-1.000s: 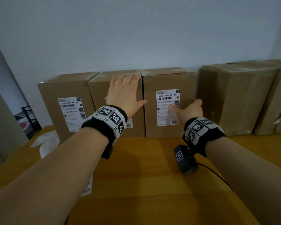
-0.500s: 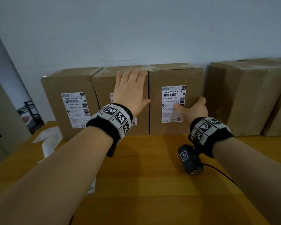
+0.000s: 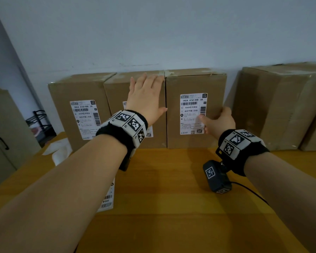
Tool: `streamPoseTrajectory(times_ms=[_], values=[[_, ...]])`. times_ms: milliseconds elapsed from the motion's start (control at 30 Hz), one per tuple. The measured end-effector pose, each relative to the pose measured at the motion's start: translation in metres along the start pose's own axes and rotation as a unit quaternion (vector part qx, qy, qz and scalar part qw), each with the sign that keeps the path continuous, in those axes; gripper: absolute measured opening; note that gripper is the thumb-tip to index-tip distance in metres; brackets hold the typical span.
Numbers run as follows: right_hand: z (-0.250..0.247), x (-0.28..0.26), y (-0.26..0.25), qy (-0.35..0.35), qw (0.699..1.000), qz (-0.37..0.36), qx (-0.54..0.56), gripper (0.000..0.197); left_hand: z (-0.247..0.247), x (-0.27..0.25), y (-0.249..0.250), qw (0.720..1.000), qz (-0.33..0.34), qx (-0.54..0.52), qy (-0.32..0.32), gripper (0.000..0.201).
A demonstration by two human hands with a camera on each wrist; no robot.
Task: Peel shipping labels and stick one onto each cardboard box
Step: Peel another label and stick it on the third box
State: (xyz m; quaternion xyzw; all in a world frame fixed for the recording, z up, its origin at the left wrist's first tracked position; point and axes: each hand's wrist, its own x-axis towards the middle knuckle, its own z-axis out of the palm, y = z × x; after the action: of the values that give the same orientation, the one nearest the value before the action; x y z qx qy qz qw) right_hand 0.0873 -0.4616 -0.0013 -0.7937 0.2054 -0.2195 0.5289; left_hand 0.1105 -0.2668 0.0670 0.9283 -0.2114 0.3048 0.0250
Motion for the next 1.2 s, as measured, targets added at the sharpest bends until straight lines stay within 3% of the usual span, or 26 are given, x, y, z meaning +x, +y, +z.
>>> streamPoseTrajectory(times_ms=[267, 500, 667, 733, 933, 1200], values=[[-0.002, 0.001, 0.0, -0.024, 1.0, 0.008, 0.014, 0.063, -0.003, -0.001, -0.004, 1.0, -0.003, 0.009, -0.015, 0.088], [-0.016, -0.003, -0.009, -0.059, 0.998, 0.008, 0.0, 0.043, -0.013, -0.004, 0.002, 0.998, -0.022, 0.018, -0.053, 0.094], [-0.029, -0.016, -0.018, -0.055, 0.998, 0.014, -0.028, 0.072, -0.023, -0.011, 0.018, 0.999, 0.003, -0.016, -0.028, 0.087], [-0.039, -0.021, -0.021, -0.04, 0.998, 0.005, -0.046, 0.075, -0.026, -0.012, 0.029, 0.999, 0.021, -0.028, -0.024, 0.084], [-0.083, -0.034, -0.028, -0.001, 0.994, -0.055, -0.093, 0.052, -0.028, -0.006, 0.073, 0.994, 0.073, -0.081, -0.024, 0.073], [-0.071, -0.057, -0.027, -0.055, 0.992, -0.078, -0.088, 0.03, -0.033, -0.026, 0.08, 0.985, 0.073, -0.134, -0.074, 0.058]])
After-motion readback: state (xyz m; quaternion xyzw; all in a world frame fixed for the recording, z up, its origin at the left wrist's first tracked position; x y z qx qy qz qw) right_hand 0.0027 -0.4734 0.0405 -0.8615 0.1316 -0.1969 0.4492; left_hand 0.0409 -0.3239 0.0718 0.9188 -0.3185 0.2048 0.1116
